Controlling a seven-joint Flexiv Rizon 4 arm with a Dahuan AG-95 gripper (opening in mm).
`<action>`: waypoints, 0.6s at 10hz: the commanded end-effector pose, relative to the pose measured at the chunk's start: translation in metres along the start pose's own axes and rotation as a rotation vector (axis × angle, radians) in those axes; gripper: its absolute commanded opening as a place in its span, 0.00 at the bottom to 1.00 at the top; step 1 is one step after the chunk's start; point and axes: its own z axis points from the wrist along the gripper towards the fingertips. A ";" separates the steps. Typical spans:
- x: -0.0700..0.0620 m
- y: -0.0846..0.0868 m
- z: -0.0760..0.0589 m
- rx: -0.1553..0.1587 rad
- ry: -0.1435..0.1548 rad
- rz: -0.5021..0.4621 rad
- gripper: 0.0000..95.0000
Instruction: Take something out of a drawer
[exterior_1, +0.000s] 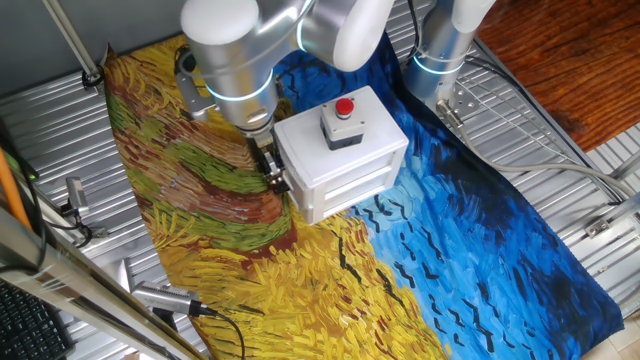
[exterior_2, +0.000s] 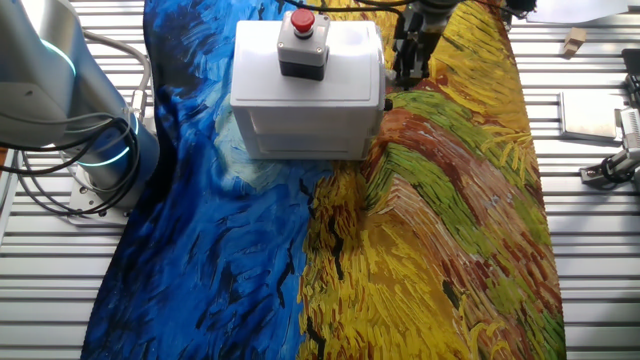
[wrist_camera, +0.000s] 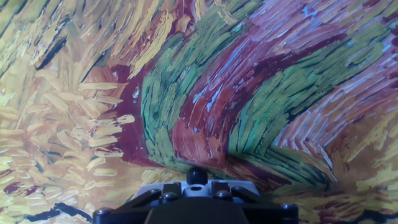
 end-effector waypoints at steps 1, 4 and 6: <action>-0.002 -0.001 -0.002 0.000 0.003 -0.002 0.00; -0.008 -0.002 -0.003 -0.003 0.009 -0.008 0.00; -0.010 -0.002 -0.001 -0.004 0.009 -0.011 0.00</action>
